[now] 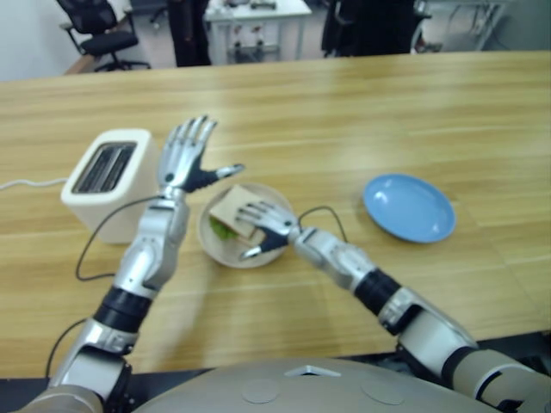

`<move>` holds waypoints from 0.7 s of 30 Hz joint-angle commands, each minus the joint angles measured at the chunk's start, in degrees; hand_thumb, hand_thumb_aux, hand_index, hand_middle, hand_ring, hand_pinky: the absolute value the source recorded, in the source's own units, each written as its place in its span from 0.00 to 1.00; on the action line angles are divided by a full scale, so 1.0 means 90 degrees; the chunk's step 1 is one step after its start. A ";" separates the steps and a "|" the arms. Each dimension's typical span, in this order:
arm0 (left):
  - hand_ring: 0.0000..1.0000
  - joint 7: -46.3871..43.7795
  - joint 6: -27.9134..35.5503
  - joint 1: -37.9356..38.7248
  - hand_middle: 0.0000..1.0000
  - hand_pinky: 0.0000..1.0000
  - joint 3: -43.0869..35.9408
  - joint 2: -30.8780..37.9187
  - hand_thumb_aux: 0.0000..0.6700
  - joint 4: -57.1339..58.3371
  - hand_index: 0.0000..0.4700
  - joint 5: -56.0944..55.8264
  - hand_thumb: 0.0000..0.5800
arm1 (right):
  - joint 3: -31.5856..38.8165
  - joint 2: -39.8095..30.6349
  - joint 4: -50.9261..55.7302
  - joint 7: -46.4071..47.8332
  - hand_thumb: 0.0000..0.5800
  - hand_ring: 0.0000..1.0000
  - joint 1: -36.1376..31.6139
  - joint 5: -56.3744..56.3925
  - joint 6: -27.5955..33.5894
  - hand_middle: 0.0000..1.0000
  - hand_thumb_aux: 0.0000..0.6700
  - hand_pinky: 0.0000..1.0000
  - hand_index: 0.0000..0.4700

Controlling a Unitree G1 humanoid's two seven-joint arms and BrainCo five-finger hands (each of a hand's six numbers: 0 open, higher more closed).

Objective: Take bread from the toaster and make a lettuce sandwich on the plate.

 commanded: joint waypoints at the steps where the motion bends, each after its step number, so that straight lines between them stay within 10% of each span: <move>1: 0.00 -0.0171 -0.0131 0.0096 0.00 0.00 0.0353 0.0053 0.00 -0.0183 0.00 -0.0418 0.00 | 0.0514 -0.0228 0.0472 0.0708 0.00 0.00 0.0521 -0.0042 -0.0127 0.00 0.00 0.00 0.00; 7: 0.00 -0.0873 -0.0705 0.0259 0.00 0.00 0.0837 -0.0127 0.00 0.0058 0.00 -0.2122 0.00 | -0.0437 -0.0499 -0.1108 -0.0775 0.00 0.00 0.0612 0.0578 -0.0743 0.00 0.00 0.00 0.00; 8: 0.51 -0.1000 -0.0809 0.0288 0.51 0.51 0.0902 -0.0093 0.00 0.0091 0.00 -0.2350 0.00 | -0.0628 -0.0562 -0.1453 -0.1020 0.00 0.00 0.0677 0.0691 -0.0867 0.00 0.00 0.00 0.00; 9: 0.51 -0.1185 -0.0907 0.0327 0.51 0.51 0.0987 -0.0058 0.00 0.0101 0.00 -0.2643 0.00 | -0.0856 -0.0627 -0.1850 -0.1238 0.00 0.00 0.0771 0.0848 -0.1020 0.00 0.00 0.00 0.00; 10: 1.00 -0.1336 -0.0991 0.0362 1.00 1.00 0.1068 -0.0004 0.57 0.0096 0.56 -0.2866 0.82 | -0.1069 -0.0687 -0.2220 -0.1415 0.00 0.00 0.0874 0.0999 -0.1157 0.00 0.00 0.00 0.00; 11: 1.00 -0.1545 -0.1078 0.0403 1.00 1.00 0.1166 0.0071 0.57 0.0080 0.56 -0.3141 0.82 | -0.1322 -0.0746 -0.2631 -0.1585 0.00 0.00 0.0987 0.1143 -0.1265 0.00 0.00 0.00 0.00; 12: 1.00 -0.1820 -0.1205 0.0452 1.00 1.00 0.1221 0.0182 1.00 0.0059 0.98 -0.3416 1.00 | -0.1547 -0.0822 -0.3014 -0.1665 0.00 0.00 0.1094 0.1259 -0.1345 0.00 0.00 0.00 0.00; 21: 1.00 -0.4408 -0.1244 0.1459 1.00 1.00 0.2116 0.1745 1.00 -0.1049 0.98 -0.5405 1.00 | -0.2839 -0.1839 -0.5266 0.0861 0.00 0.00 0.2027 0.3268 -0.0501 0.00 0.00 0.00 0.00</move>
